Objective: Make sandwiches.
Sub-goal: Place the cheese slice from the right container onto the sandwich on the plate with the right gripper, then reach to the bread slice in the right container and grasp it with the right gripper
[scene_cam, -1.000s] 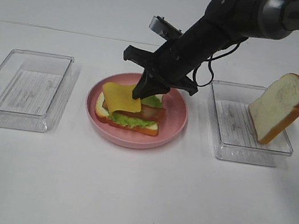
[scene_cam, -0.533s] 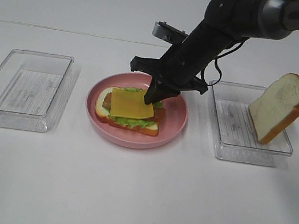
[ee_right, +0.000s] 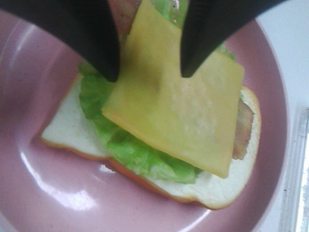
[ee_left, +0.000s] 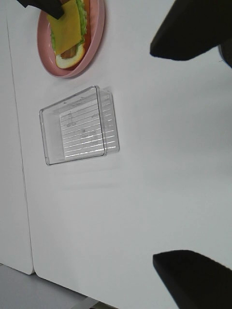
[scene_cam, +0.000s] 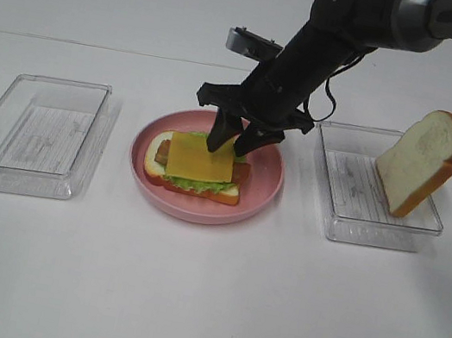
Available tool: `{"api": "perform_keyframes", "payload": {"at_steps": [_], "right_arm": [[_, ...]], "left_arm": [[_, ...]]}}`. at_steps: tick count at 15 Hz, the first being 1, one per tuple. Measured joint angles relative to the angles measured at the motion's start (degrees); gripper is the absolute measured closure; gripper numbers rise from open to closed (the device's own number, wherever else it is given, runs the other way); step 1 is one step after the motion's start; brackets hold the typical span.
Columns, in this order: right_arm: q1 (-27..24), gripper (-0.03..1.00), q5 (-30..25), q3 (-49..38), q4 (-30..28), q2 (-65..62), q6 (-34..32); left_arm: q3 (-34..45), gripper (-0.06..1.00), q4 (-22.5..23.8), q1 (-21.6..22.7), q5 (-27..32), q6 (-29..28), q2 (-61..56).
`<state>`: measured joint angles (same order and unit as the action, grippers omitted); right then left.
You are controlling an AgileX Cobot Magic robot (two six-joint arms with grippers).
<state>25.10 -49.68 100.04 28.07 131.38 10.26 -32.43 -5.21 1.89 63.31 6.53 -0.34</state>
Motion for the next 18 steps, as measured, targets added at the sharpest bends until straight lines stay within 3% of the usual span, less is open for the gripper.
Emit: {"api": "perform_keyframes", "payload": {"at_steps": [1,2,4,6,7,11,14,18], "right_arm": [[0.0,0.21,-2.3,4.0,-0.3,0.0,-0.6],[0.0,0.16,-4.4,6.1,-1.5,0.0,-1.7],[0.0,0.14,-11.2,12.0,-8.1,0.0,-5.6],[0.0,0.15,-18.6,19.9,-18.3,0.0,-11.6],[0.0,0.16,-19.2,23.4,-25.3,-0.1,-14.6],[-0.2,0.2,-19.7,25.0,-39.8,-4.5,-22.0],[-2.1,0.2,-19.7,18.6,-39.9,-12.1,-23.8],[-12.4,0.2,-20.2,6.1,-32.9,-18.9,-22.4]], "left_arm": [[0.0,-0.05,0.0,0.0,0.0,0.0,0.0],[0.0,-0.05,0.0,0.0,0.0,0.0,0.0],[0.0,-0.05,0.0,0.0,0.0,0.0,0.0],[0.0,-0.05,0.1,0.0,0.0,0.0,0.0],[0.0,-0.05,0.1,0.0,0.0,0.0,0.0],[0.0,-0.05,0.1,0.0,0.0,0.0,0.0],[0.0,-0.05,0.1,0.0,0.0,0.0,0.0],[0.0,-0.05,0.1,0.0,0.0,0.0,0.0]]}}
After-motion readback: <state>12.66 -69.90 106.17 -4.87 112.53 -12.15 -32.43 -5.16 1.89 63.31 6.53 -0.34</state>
